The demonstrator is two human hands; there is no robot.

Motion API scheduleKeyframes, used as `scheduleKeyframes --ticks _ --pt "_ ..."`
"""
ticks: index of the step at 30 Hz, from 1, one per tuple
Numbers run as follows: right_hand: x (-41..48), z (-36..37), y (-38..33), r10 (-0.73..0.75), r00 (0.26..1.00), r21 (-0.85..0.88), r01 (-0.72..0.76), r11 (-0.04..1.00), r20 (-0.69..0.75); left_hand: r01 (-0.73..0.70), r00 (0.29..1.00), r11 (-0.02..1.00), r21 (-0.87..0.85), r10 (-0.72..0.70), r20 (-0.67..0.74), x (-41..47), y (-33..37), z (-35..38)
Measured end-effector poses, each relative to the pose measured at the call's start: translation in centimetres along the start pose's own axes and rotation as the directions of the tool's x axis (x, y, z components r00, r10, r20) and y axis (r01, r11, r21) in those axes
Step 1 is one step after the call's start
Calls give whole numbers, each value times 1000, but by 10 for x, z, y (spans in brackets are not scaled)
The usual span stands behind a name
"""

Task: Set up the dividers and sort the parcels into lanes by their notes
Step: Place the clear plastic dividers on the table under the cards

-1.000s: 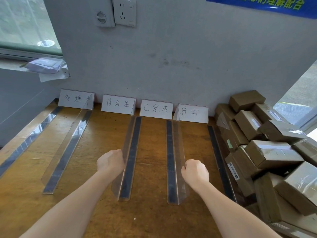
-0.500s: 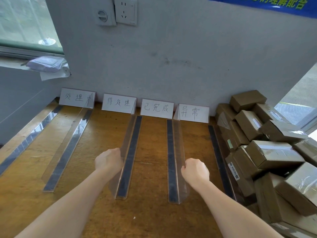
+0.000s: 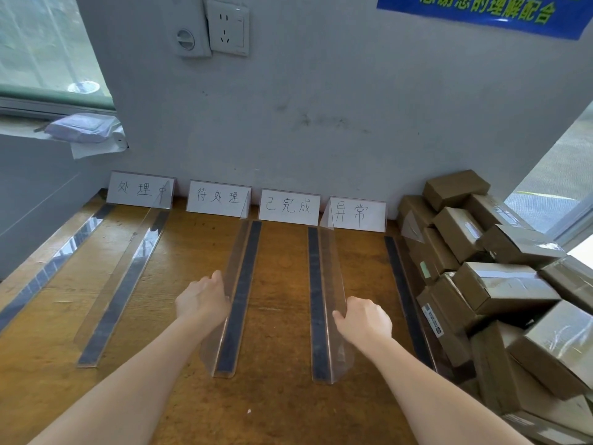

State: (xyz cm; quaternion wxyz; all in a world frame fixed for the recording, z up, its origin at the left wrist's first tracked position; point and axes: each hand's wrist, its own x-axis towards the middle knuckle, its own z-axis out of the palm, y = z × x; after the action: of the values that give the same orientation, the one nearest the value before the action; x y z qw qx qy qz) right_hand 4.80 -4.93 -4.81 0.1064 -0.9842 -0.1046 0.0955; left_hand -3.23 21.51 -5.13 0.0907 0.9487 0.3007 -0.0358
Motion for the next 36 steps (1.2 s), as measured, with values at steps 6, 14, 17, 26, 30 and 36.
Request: scheduleKeyframes --ticks 6,14,17,26,30,36 --pt "1 -7 2 -18 1000 -27 18 999 1 -101 992 992 81 106 -69 0 8 -3" --pt "0 -25 13 -30 997 -56 26 998 -65 -280 946 947 157 300 -124 0 46 -14" --pt "-3 -34 22 -12 994 -102 1 995 -112 -355 916 920 165 378 -132 -1 65 -17" --pt "-13 -62 71 155 976 -234 -188 954 -151 -518 834 835 184 541 -108 -13 130 -7" --pt "-15 -66 99 226 967 -233 -248 940 -117 -547 821 816 184 567 -73 -22 157 4" --pt "-11 -67 137 230 973 -173 -230 958 -19 -529 842 835 152 538 -25 -40 198 21"
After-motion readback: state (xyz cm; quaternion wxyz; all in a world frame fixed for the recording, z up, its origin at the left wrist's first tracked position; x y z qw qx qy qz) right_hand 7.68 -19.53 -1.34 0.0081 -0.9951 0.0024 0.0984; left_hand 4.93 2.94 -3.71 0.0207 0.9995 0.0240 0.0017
